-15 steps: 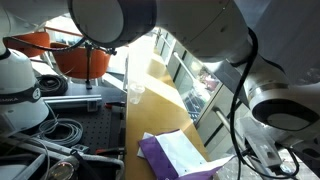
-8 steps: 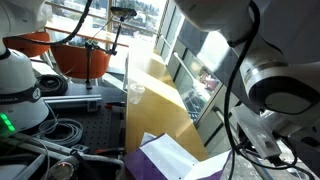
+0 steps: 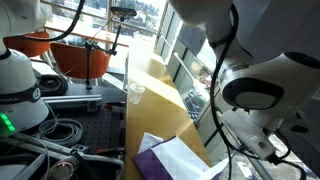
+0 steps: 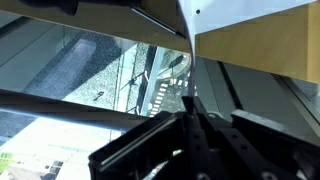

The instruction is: Close the book

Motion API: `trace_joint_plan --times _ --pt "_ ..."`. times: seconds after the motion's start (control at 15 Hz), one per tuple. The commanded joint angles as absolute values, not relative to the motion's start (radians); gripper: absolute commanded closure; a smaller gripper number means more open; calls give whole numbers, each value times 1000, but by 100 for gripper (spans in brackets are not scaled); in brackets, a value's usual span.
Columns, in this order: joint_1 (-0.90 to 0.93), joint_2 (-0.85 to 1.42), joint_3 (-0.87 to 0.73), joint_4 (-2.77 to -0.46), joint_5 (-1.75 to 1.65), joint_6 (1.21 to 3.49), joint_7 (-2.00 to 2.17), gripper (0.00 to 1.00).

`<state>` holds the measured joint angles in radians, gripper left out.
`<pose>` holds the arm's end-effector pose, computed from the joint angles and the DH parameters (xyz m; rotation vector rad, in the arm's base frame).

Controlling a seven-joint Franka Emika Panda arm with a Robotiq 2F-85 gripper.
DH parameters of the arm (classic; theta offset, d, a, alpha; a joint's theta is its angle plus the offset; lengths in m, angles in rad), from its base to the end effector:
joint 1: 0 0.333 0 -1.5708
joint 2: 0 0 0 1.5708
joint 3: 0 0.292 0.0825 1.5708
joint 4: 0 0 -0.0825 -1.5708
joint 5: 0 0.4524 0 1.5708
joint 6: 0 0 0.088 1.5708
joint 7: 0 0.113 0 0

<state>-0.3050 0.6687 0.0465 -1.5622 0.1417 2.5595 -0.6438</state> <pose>0.7462 -0.2036 0.2205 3.0361 0.4046 0.5395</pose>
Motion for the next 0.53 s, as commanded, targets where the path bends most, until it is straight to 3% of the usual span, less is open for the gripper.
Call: trace_joint_plan --times 0.0,0.47 --pt "-293 618 66 -1657 105 2662 -661 100" --pt "-210 620 90 -1768 16 2858 -639 100"
